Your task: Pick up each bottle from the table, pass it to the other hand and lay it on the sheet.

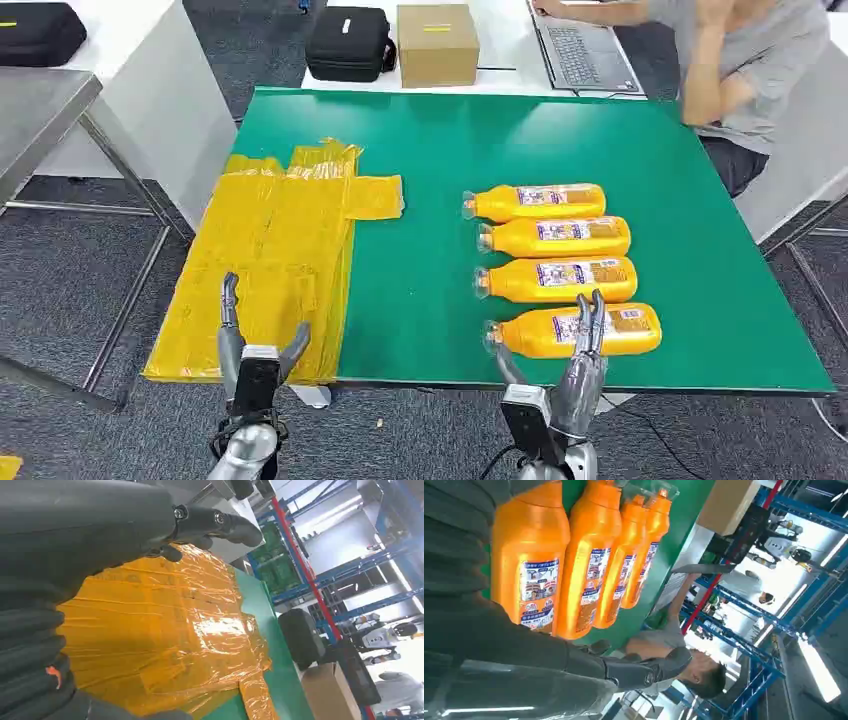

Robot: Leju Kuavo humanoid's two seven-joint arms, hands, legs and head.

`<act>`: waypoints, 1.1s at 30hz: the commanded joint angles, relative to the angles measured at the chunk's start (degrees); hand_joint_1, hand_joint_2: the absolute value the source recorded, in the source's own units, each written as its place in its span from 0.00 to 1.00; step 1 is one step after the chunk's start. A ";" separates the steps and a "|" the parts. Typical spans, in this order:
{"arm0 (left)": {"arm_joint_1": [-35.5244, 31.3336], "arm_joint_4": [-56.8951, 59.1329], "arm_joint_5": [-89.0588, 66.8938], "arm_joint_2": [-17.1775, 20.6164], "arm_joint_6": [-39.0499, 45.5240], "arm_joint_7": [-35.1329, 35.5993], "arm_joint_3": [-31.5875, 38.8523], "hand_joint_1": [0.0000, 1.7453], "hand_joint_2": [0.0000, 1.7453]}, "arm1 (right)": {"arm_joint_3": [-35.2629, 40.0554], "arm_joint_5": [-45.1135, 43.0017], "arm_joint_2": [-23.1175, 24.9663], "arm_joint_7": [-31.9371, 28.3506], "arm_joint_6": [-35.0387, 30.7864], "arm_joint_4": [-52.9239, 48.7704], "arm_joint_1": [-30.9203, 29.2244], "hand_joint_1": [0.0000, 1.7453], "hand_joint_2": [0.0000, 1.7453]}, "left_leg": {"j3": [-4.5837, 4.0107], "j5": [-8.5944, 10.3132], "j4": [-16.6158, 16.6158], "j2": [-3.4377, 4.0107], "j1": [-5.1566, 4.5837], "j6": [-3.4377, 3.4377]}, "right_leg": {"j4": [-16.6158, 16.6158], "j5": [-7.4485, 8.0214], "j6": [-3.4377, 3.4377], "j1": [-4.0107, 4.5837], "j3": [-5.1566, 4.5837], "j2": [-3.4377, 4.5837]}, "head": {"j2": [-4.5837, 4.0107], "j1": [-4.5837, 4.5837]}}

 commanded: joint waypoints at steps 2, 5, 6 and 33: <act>-1.52 1.15 -0.12 -0.03 0.44 0.19 1.70 0.00 1.00 | -1.08 -0.26 0.01 0.02 -0.02 0.46 -0.82 0.00 1.00 | 0.25 -0.12 0.00 0.07 0.02 -0.09 | 0.03 -0.12 -0.09 0.03 0.23 0.01 | 0.00 0.00; -1.52 1.15 -0.12 -0.03 0.44 0.19 1.70 0.00 1.00 | -1.08 -0.26 0.01 0.02 -0.02 0.46 -0.82 0.00 1.00 | 0.23 -0.11 0.00 0.05 0.02 -0.08 | 0.03 -0.12 -0.08 0.03 0.20 -0.01 | 0.00 0.00; -1.52 1.15 -0.12 -0.03 0.44 0.19 1.70 0.00 1.00 | -1.08 -0.26 0.01 0.02 -0.02 0.46 -0.82 0.00 1.00 | 0.16 -0.07 -0.02 0.03 0.02 -0.06 | -0.01 -0.07 -0.06 0.03 0.15 -0.01 | 0.00 0.00; -1.12 0.75 -0.63 0.92 0.44 0.19 1.70 0.00 1.00 | -16.06 10.99 1.56 0.02 -0.02 -11.59 -1.37 0.00 1.00 | 0.14 -0.05 -0.01 -0.06 -0.02 -0.05 | 0.02 -0.09 -0.04 -0.01 0.14 -0.10 | 0.00 -0.02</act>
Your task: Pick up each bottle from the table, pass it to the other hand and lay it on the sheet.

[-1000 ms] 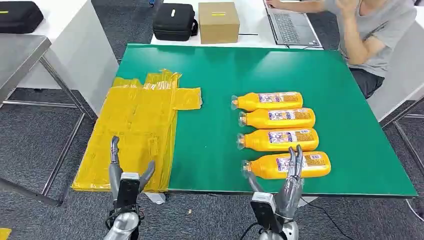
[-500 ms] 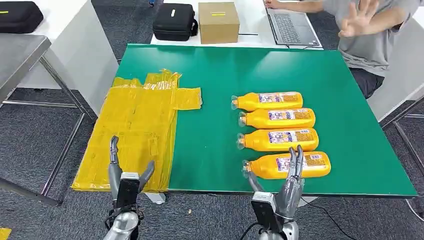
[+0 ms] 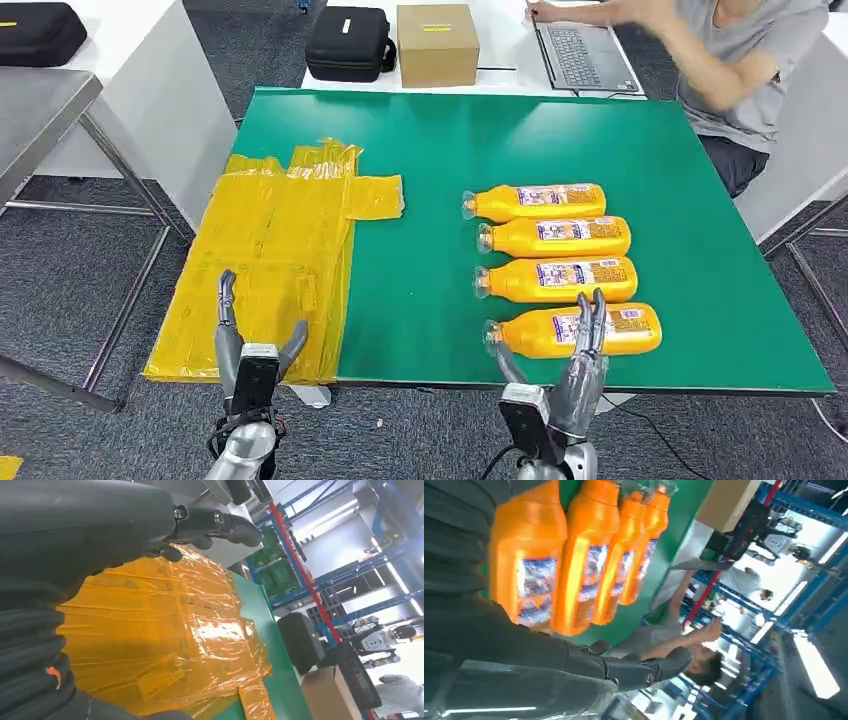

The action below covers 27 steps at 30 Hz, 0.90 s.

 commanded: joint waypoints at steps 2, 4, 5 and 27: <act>-0.95 0.74 0.97 1.14 0.55 0.19 0.35 0.00 1.00 | -15.04 6.33 0.36 0.02 -0.02 -10.31 -1.61 0.00 1.00 | 0.23 -0.10 0.00 -0.06 -0.02 -0.06 | 0.04 -0.15 -0.06 -0.01 0.25 -0.12 | 0.00 0.02; -0.95 0.74 0.97 1.14 0.55 0.19 0.35 0.00 1.00 | -15.04 6.33 0.36 0.02 -0.02 -10.31 -1.61 0.00 1.00 | 0.11 -0.06 -0.01 0.00 -0.01 -0.04 | 0.01 -0.07 -0.05 -0.01 0.14 -0.03 | 0.00 0.02; -0.95 0.74 0.97 1.14 0.55 0.19 0.35 0.00 1.00 | -15.04 6.33 0.36 0.02 -0.02 -10.31 -1.61 0.00 1.00 | 0.26 -0.14 0.02 0.03 0.00 -0.08 | 0.04 -0.15 -0.08 0.01 0.27 -0.01 | 0.00 0.02; -1.89 0.72 2.94 2.51 0.55 0.19 0.86 0.00 1.00 | -22.72 29.32 -3.64 0.02 -0.02 3.69 -7.38 0.00 1.00 | 0.33 -0.08 -0.11 0.06 0.02 -0.08 | -0.10 -0.07 -0.08 0.04 0.35 0.02 | 0.00 0.00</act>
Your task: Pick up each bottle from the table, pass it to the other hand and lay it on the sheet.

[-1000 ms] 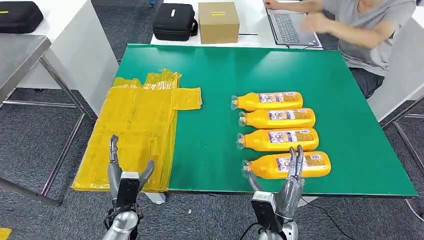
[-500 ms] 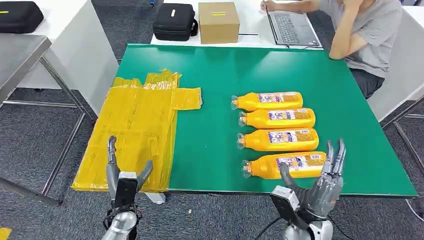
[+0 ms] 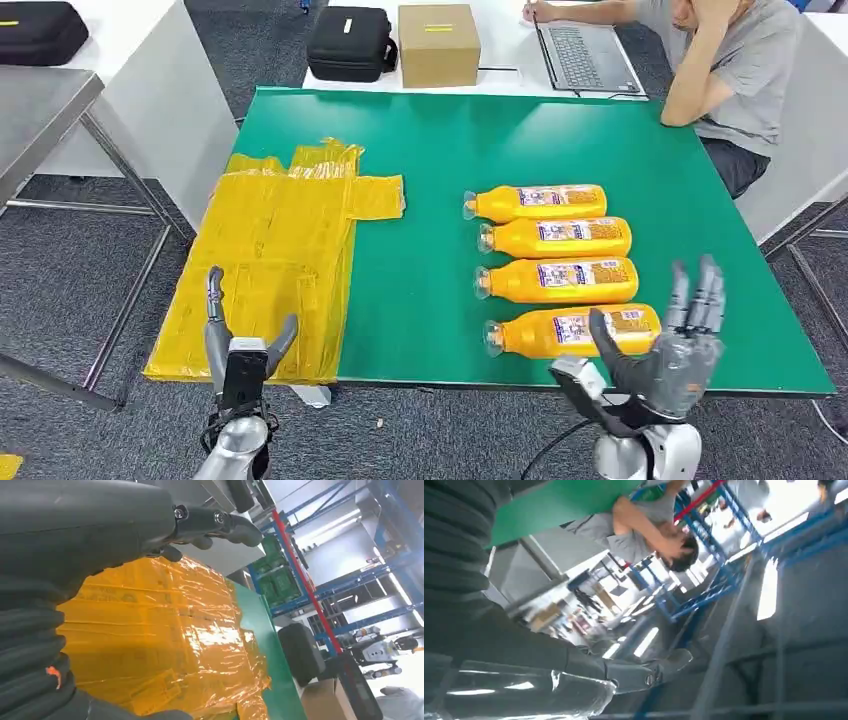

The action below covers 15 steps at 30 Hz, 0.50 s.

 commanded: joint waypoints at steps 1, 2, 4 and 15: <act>-1.28 1.40 1.27 1.44 0.31 0.20 -0.29 0.00 1.00 | -4.98 6.29 -2.25 -0.20 -0.02 12.85 -2.92 0.00 1.00 | 0.32 -0.09 -0.08 0.07 0.07 -0.08 | -0.11 -0.07 -0.08 0.08 0.32 0.02 | 0.00 0.02; -1.28 1.40 1.27 1.44 0.31 0.20 -0.29 0.00 1.00 | -4.98 6.29 -2.25 -0.20 -0.02 12.85 -2.92 0.00 1.00 | 0.20 -0.05 -0.05 0.03 0.05 -0.06 | -0.08 -0.04 -0.05 0.07 0.20 -0.01 | 0.00 0.02; -1.54 1.57 1.53 1.73 0.40 0.20 -0.50 0.00 1.00 | -4.70 6.11 -2.45 -0.20 -0.02 13.29 -2.19 0.00 1.00 | 0.25 -0.08 -0.05 0.06 0.04 -0.07 | -0.07 -0.07 -0.07 0.06 0.24 0.01 | 0.00 0.02; -2.81 2.39 2.24 1.92 0.27 0.20 -1.63 0.00 1.00 | -4.62 6.22 -2.48 -0.20 -0.02 16.93 -2.77 0.00 1.00 | 0.30 -0.11 -0.04 0.08 0.05 -0.09 | -0.05 -0.10 -0.09 0.06 0.28 0.02 | 0.00 0.02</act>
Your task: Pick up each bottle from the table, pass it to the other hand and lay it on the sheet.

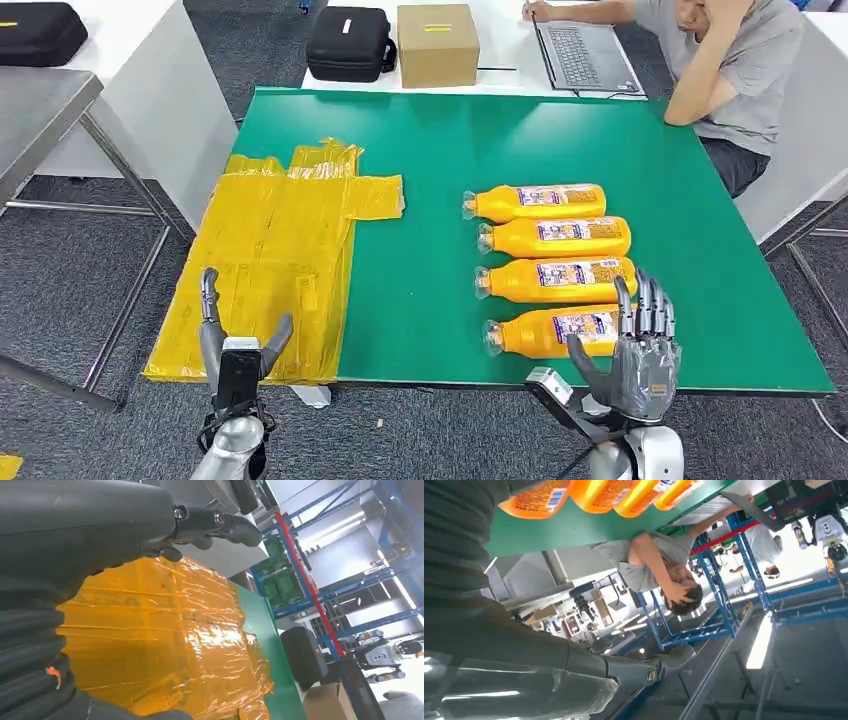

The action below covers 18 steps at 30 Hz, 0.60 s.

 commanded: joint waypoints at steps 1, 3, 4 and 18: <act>-2.80 2.37 1.04 1.42 0.27 0.19 -1.66 0.00 1.00 | -1.20 -0.50 -1.15 -0.07 -0.02 8.61 -1.95 0.00 1.00 | 0.25 -0.07 -0.06 0.06 0.04 -0.08 | -0.06 -0.06 -0.07 0.05 0.23 0.01 | 0.00 0.00; -2.74 2.36 1.21 1.45 0.00 0.19 -1.94 0.00 1.00 | -0.42 -0.08 -1.17 -0.07 -0.02 7.45 -1.18 0.00 1.00 | 0.33 -0.10 -0.07 0.03 0.05 -0.09 | -0.06 -0.11 -0.09 0.06 0.32 -0.02 | 0.00 -0.02; -2.74 2.36 1.21 1.45 0.00 0.19 -1.94 0.00 1.00 | -0.42 -0.08 -1.17 -0.07 -0.02 7.45 -1.18 0.00 1.00 | 0.30 -0.10 -0.05 0.04 0.04 -0.09 | -0.05 -0.11 -0.09 0.06 0.30 -0.02 | 0.00 0.00; -2.75 3.17 1.06 0.88 -0.37 0.19 -1.08 0.00 1.00 | 8.43 3.85 -7.26 9.15 -0.02 2.34 0.56 0.00 1.00 | 0.31 -0.15 -0.01 0.08 -0.01 -0.08 | 0.02 -0.15 -0.08 0.00 0.28 0.02 | 0.00 0.00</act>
